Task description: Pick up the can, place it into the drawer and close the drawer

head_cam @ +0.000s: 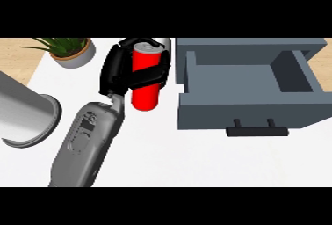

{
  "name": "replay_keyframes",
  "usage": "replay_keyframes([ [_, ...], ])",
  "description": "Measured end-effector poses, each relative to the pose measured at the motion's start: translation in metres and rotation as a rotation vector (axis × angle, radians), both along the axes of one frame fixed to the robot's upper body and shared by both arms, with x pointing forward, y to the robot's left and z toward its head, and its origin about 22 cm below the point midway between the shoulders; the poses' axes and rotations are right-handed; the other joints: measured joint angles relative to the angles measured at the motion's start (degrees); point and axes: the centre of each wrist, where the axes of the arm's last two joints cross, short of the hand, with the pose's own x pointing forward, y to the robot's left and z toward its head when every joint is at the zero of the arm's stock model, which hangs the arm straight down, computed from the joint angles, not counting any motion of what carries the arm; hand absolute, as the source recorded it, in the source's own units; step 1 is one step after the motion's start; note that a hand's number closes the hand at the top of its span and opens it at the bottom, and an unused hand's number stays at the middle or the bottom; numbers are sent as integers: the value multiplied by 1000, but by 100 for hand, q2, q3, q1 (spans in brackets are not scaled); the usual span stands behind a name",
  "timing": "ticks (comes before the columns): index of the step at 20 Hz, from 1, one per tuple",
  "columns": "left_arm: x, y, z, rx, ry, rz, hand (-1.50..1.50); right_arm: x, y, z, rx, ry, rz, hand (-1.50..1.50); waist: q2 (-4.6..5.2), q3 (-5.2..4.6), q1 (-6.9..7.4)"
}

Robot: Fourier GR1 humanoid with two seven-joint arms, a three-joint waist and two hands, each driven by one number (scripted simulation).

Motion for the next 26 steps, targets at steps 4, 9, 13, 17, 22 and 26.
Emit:
replay_keyframes([
  [4,6,-31,30,15,-30,-13,150,1,6,-2,-3,-2,2,-150,7,-1,-32],
  [9,19,-59,64,26,-36,-25,150,3,-1,-7,-1,1,1,-150,13,2,-56],
  [13,25,-84,88,39,-33,-21,150,9,5,-4,-7,2,7,-150,20,1,-79],
  [17,35,-96,96,51,-31,-22,150,10,2,-7,-4,1,7,-150,26,0,-99],
  [22,47,-114,104,73,-13,-15,150,11,3,-5,-7,-1,25,-150,43,3,-168],
  [26,55,-121,106,96,-4,-5,150,14,3,-3,-1,-3,27,-150,58,4,-209],
])
